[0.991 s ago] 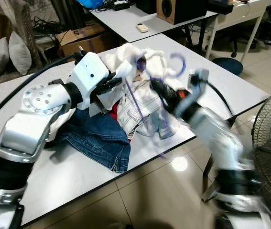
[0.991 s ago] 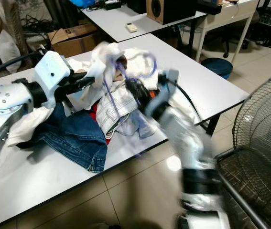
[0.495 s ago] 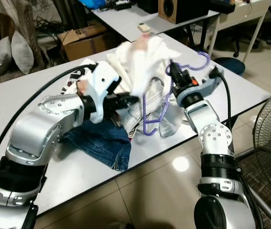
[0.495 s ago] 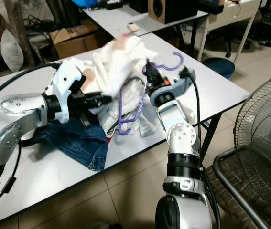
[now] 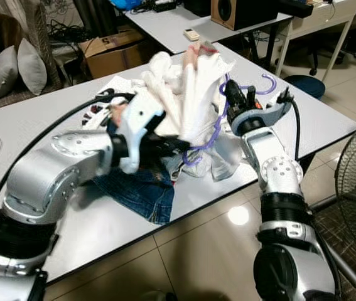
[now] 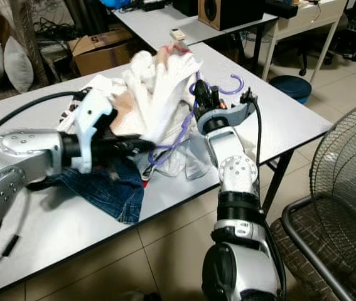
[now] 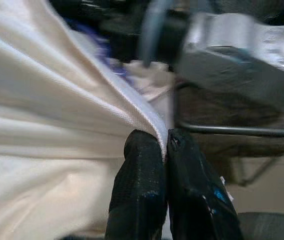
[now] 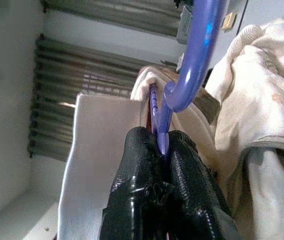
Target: Hang hanger
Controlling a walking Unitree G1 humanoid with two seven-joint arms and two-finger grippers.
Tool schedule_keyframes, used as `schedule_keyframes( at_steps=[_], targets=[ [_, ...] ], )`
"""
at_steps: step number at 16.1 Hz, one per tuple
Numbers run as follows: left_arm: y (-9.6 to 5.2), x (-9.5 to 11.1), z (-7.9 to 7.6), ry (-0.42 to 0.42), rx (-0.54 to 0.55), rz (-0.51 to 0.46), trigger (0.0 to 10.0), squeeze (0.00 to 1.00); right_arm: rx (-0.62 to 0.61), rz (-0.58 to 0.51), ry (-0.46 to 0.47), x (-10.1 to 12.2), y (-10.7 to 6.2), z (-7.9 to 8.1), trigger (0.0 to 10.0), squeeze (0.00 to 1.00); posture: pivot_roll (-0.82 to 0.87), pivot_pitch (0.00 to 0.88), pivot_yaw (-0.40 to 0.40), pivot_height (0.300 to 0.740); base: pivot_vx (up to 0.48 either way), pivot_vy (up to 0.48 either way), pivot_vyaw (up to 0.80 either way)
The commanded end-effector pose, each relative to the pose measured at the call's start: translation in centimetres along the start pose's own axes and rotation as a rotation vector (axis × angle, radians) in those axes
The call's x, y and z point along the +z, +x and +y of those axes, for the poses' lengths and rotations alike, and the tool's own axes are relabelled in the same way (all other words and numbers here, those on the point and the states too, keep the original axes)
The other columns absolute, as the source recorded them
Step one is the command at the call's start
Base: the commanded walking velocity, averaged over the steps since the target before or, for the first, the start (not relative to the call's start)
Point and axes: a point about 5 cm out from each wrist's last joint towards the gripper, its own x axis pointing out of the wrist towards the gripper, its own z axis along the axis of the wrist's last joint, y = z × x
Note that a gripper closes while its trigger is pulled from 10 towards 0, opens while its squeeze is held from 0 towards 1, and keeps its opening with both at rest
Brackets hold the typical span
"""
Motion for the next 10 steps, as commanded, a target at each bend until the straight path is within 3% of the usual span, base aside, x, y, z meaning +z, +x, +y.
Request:
schedule_keyframes(
  at_steps=[1,2,3,6,7,8,10],
  targets=[
    [0.2,-0.3,-1.4,-0.012,-0.105,0.017,0.0,0.00,0.101,0.049,0.144,-4.7,1.6,4.1,10.0,0.00,-0.04,0.000,0.147,0.740,0.000,0.000,0.00],
    [0.5,-0.3,-1.9,-0.031,-0.139,0.002,0.0,0.00,0.095,0.042,0.134,-4.8,1.8,4.1,10.0,0.00,-0.04,0.000,0.146,0.740,0.000,0.000,0.00],
    [1.2,0.3,-2.8,-0.117,-0.209,-0.058,0.0,0.00,0.057,0.004,0.139,-4.6,2.1,3.8,10.0,0.00,-0.04,0.000,0.146,0.740,0.000,0.000,0.00],
    [1.7,0.3,-3.5,-0.166,-0.262,-0.075,0.0,0.00,0.025,-0.029,0.144,-4.3,2.4,3.4,10.0,0.00,-0.04,0.000,0.146,0.740,0.000,0.000,0.00],
    [2.0,-0.1,-3.5,-0.182,-0.252,-0.059,0.0,0.00,0.015,-0.036,0.194,-4.2,2.5,3.3,10.0,0.00,-0.04,0.000,0.147,0.740,0.000,0.000,0.00],
    [2.1,-0.4,-3.2,-0.186,-0.228,-0.046,0.0,0.00,0.018,-0.034,0.207,-4.2,2.5,3.4,10.0,0.00,-0.04,0.000,0.148,0.740,0.000,0.000,0.00],
    [2.2,-1.2,-0.6,-0.173,-0.005,-0.033,0.0,0.00,0.041,0.001,0.241,-4.4,2.6,3.9,10.0,0.00,-0.04,0.000,0.150,0.740,0.000,0.000,0.00]
  ],
)
